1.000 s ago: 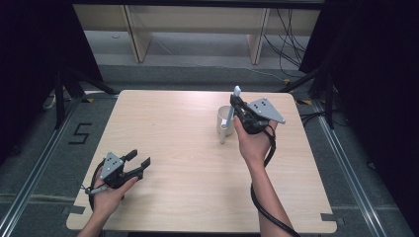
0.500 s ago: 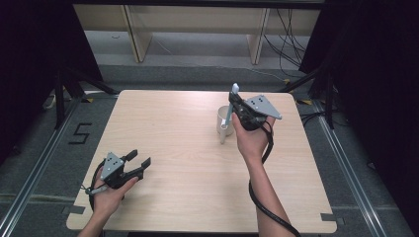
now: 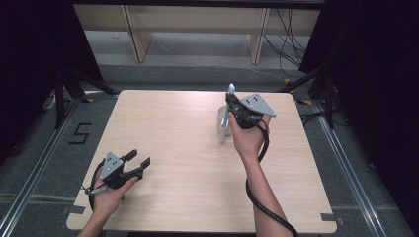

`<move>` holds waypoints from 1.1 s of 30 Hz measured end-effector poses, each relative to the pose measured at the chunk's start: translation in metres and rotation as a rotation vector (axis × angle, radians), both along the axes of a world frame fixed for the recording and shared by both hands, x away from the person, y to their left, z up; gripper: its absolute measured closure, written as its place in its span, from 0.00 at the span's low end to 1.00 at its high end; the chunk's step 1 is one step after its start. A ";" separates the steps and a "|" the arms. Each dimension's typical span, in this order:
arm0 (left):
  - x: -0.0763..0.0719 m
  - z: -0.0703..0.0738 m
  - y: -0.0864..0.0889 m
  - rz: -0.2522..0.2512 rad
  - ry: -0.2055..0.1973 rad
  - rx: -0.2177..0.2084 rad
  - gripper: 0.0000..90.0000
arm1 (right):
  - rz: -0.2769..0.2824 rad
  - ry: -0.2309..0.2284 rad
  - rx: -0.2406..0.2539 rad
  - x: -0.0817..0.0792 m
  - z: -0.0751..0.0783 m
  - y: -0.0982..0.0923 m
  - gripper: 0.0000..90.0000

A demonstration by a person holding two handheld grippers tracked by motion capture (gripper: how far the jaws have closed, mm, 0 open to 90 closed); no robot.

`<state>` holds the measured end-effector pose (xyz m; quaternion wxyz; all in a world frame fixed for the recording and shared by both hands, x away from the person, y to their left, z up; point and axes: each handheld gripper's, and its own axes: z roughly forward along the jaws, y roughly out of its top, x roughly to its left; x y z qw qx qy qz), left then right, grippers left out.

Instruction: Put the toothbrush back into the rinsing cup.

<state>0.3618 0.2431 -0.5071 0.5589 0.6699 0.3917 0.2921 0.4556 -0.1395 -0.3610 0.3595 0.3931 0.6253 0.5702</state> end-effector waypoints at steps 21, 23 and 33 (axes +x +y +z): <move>-0.001 0.000 0.000 0.005 0.018 0.012 0.41 | -0.012 0.019 0.012 0.007 -0.008 0.003 0.94; -0.001 -0.001 0.000 0.005 0.019 0.010 0.41 | -0.013 0.014 0.000 0.008 -0.009 0.002 0.94; -0.001 0.000 0.000 0.004 0.019 0.010 0.41 | -0.014 0.020 -0.007 0.011 -0.014 0.002 0.94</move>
